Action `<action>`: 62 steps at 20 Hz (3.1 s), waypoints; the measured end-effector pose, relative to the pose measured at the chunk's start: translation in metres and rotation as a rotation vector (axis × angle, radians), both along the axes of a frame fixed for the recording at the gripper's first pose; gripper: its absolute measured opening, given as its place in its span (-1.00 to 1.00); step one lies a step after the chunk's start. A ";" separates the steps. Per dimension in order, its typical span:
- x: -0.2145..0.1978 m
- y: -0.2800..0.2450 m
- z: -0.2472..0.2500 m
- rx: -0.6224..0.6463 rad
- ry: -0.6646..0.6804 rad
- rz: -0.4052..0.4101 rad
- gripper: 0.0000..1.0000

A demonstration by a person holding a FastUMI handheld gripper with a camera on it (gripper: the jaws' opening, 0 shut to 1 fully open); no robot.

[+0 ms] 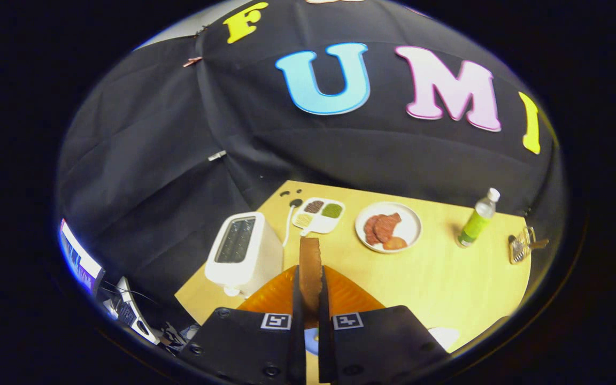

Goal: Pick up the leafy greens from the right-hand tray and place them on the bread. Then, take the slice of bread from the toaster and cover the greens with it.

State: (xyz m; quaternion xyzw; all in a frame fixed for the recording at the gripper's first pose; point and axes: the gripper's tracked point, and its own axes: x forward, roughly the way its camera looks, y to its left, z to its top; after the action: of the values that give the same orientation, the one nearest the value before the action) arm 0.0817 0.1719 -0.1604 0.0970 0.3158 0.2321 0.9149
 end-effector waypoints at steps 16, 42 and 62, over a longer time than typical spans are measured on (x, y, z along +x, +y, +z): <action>-0.034 0.007 -0.122 0.084 0.186 -0.135 -0.73; -0.033 -0.045 -0.222 0.058 0.377 -0.185 0.61; -0.053 -0.128 0.000 -0.008 -0.176 -0.225 0.95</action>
State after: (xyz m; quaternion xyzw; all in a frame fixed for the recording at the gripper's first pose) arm 0.0284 0.0442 -0.1601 0.1073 0.2225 0.1344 0.9596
